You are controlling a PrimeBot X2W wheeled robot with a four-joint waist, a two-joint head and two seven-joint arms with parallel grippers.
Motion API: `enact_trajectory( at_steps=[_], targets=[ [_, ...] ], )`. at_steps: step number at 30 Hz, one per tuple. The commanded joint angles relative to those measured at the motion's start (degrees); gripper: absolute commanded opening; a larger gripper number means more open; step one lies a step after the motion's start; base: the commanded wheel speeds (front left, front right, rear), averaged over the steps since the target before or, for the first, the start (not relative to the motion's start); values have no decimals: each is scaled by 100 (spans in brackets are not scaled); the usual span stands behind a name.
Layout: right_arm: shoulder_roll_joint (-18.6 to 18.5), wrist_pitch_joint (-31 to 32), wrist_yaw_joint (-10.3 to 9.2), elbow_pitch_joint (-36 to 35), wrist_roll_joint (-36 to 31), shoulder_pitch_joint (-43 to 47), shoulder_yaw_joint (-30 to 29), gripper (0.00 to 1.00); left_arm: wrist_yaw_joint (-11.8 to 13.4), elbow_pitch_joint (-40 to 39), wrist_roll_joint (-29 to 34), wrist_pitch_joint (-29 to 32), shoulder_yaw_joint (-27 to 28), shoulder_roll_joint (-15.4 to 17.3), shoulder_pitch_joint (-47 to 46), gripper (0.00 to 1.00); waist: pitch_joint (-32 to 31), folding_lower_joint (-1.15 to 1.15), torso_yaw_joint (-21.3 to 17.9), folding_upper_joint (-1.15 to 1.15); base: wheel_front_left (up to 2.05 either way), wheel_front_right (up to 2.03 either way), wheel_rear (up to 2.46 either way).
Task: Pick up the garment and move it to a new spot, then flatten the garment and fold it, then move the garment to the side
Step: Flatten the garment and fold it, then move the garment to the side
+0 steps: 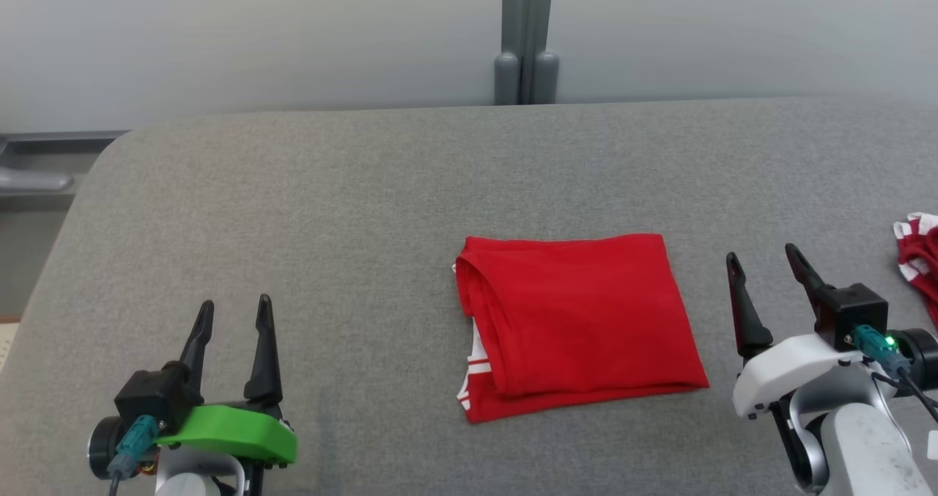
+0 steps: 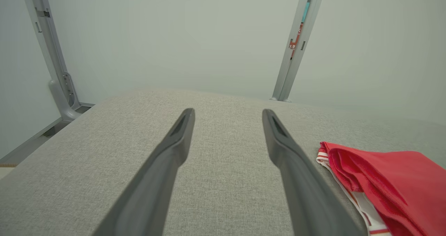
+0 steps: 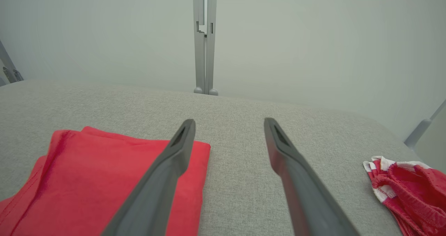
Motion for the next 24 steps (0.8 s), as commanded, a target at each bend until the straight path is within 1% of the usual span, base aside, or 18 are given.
enact_trajectory(
  at_steps=[1, 8, 17, 18, 19, 20, 24],
  targets=[
    [-35, -50, -2, -54, 44, 91, 47, 100, -18, -37, 50, -13, 30, 35, 94, 100, -148, 0, -203, 0, 0, 0, 0],
    [-68, -35, -2, -92, 114, 255, 176, 100, -18, -106, 81, -13, 86, 17, 237, 100, -209, 0, -347, 0, 0, 0, 0],
    [51, 32, -2, 8, 112, 301, 337, 100, -18, -149, 70, -13, -38, 1, 239, 100, -193, 0, -207, 0, 0, 0, 0],
    [75, 76, -2, 81, 90, 298, 373, 94, -18, -148, 66, -13, -49, 2, 223, 100, -177, 0, -172, 0, 0, 0, 0],
    [76, 83, -2, 134, 51, 265, 413, 29, -18, -148, 70, -14, -54, 2, 209, 100, -165, 0, -147, 0, 0, 0, 0],
    [80, 112, -2, 237, -5, 211, 505, 0, -18, -148, 75, -13, -66, 2, 191, 100, -145, 0, -106, 0, 0, 0, 0],
    [175, 153, -2, 774, -94, -31, 922, 0, -18, -176, 96, -13, -134, 6, 86, 100, -15, 0, 79, 0, 0, 0, 0]
  ],
)
